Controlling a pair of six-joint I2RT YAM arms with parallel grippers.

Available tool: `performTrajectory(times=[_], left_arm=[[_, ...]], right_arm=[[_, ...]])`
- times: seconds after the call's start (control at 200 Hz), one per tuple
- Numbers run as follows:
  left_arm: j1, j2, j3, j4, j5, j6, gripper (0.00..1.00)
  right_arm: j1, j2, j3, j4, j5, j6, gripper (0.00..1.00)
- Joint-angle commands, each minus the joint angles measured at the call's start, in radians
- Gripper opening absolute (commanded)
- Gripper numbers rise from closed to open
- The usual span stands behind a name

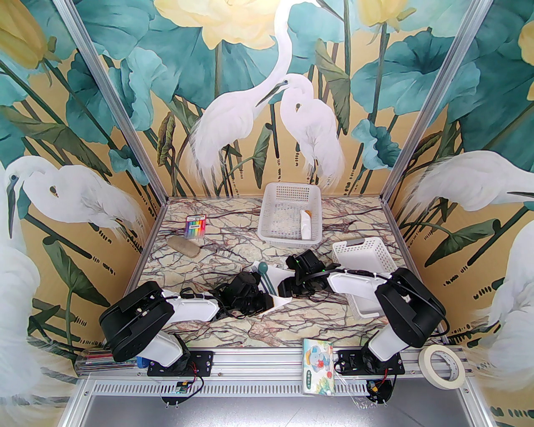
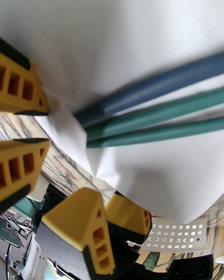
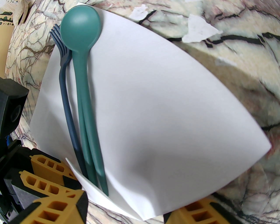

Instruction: Place the utensils on the paper napkin and roll it up

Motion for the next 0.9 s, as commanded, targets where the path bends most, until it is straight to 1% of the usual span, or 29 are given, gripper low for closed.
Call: performTrajectory(times=[0.0,0.075,0.205,0.34,0.495,0.655,0.895], left_arm=[[-0.008,0.022,-0.014,-0.111,-0.044,0.011,0.26],[-0.007,0.022,-0.013,-0.111,-0.044,0.012,0.26],[-0.008,0.021,-0.012,-0.112,-0.045,0.012,0.26],[-0.008,0.022,-0.013,-0.111,-0.046,0.01,0.26],[-0.008,0.025,-0.01,-0.109,-0.045,0.013,0.26],[-0.008,0.022,-0.009,-0.11,-0.044,0.013,0.26],[-0.008,0.019,-0.006,-0.112,-0.042,0.013,0.26]], right_arm=[[0.027,0.03,-0.007,-0.03,-0.013,-0.011,0.62],[0.032,0.025,-0.007,-0.042,-0.006,-0.016,0.61],[0.039,0.0,-0.016,-0.037,-0.008,-0.011,0.57],[0.041,-0.032,-0.029,-0.023,-0.019,-0.004,0.57],[0.047,-0.032,-0.035,-0.006,-0.047,-0.003,0.56],[0.049,-0.014,-0.032,-0.043,-0.002,-0.025,0.56],[0.065,0.003,-0.019,-0.063,0.019,-0.033,0.5]])
